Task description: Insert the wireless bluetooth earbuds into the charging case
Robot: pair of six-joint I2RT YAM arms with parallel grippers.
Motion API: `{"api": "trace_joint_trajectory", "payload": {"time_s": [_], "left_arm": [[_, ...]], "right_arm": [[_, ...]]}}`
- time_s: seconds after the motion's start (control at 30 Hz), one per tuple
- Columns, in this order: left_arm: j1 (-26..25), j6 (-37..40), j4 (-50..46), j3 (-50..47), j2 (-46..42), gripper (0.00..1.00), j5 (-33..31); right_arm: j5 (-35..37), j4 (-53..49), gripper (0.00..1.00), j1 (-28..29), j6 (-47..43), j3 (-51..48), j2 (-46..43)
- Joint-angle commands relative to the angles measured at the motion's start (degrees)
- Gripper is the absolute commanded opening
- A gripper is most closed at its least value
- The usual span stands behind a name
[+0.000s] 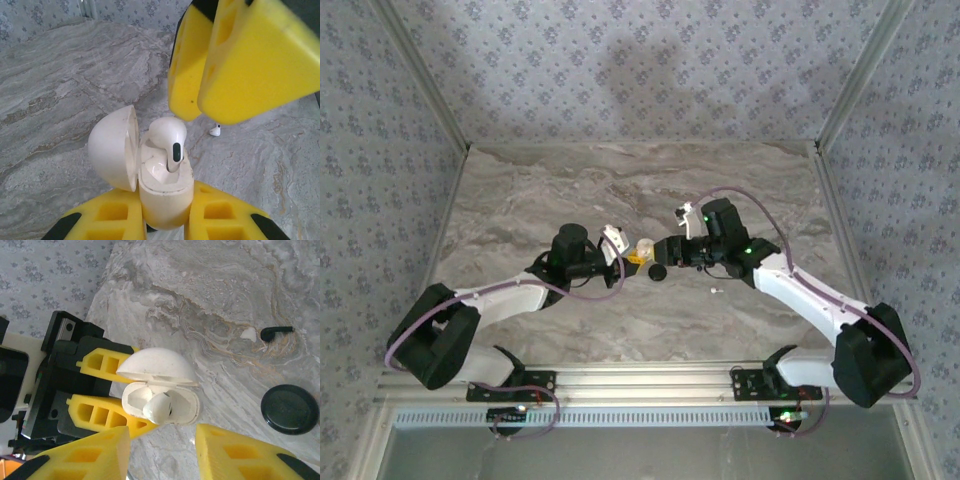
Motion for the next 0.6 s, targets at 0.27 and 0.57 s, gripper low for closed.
{"api": "trace_joint_trajectory", "payload": {"time_s": [0.27, 0.57], "left_arm": [[-0.26, 1.11, 1.53, 0.23, -1.84, 0.05, 1.59], [-0.32, 1.14, 1.38, 0.23, -2.11, 0.05, 1.52]], "right_arm": [[-1.41, 1.56, 0.27, 0.28, 0.44, 1.08, 0.21], [-1.92, 2.73, 0.24, 0.42, 0.61, 1.43, 1.56]]}}
